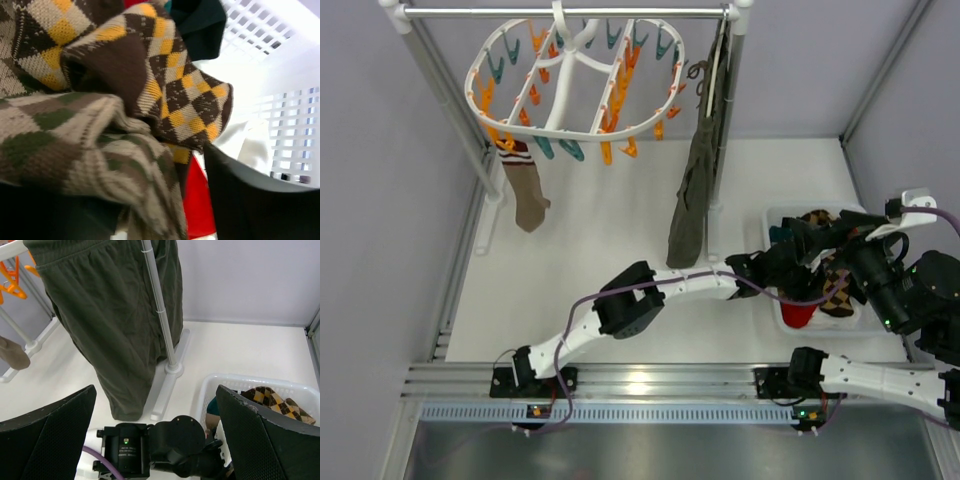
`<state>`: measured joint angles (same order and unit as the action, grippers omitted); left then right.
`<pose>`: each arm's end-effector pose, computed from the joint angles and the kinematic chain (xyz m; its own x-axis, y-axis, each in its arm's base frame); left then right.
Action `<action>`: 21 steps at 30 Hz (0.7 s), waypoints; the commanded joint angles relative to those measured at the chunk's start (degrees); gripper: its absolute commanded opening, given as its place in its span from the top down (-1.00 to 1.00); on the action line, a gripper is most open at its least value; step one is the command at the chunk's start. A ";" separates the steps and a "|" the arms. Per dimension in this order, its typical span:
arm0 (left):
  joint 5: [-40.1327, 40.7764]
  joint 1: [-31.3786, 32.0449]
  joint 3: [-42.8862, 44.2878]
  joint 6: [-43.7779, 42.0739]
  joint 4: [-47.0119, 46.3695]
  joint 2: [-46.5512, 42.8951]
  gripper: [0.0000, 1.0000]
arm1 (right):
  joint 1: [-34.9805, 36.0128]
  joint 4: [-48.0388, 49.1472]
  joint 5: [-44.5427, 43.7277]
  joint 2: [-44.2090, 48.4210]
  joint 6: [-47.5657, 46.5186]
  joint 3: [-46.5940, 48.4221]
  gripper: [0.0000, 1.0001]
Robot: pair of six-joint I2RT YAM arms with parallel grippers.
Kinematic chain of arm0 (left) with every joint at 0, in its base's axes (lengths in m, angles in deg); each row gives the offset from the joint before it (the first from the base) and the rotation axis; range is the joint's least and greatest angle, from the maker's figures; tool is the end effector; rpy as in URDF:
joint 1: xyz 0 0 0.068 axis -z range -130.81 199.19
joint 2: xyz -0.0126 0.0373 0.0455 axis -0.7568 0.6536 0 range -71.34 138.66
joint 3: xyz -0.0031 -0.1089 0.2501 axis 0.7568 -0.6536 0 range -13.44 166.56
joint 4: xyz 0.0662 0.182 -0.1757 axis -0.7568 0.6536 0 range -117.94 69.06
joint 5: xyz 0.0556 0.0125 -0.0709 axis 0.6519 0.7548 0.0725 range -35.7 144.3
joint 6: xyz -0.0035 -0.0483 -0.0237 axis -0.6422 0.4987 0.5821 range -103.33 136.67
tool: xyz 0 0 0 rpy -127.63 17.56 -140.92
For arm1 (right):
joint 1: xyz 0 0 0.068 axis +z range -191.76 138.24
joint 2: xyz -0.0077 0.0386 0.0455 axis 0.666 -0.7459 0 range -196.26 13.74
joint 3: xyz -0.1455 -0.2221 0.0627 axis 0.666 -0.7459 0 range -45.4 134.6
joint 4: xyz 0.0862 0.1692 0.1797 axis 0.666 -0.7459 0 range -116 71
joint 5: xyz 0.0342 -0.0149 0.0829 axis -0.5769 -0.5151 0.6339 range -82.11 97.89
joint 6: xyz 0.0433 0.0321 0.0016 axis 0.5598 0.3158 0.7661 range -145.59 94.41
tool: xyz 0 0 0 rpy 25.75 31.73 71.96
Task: Remove the socks clipped to the hanger
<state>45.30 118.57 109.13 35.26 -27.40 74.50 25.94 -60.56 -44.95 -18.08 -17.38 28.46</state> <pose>0.2016 -0.5515 0.1760 -0.4456 0.2898 -0.8470 0.8786 0.3233 -0.3516 0.0387 0.0196 0.4621 -0.0335 0.1457 -0.9888 -0.2543 0.9555 0.1494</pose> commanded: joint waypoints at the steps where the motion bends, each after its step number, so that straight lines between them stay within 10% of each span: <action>1: 3.45 0.05 -0.48 -0.13 2.01 -6.97 -0.34 | -0.11 0.60 0.37 0.52 0.85 0.40 -0.99; 11: 12.49 1.37 -4.35 -0.92 6.23 -15.40 -0.91 | -0.03 0.87 0.63 0.61 0.93 0.66 -0.99; 21: 24.80 1.81 -17.25 -1.45 8.25 -27.77 -0.96 | -0.11 1.31 1.51 0.52 0.93 0.67 -0.99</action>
<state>62.77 120.25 95.95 34.49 -19.69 54.43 25.94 -60.54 -44.25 -17.75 -16.75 28.46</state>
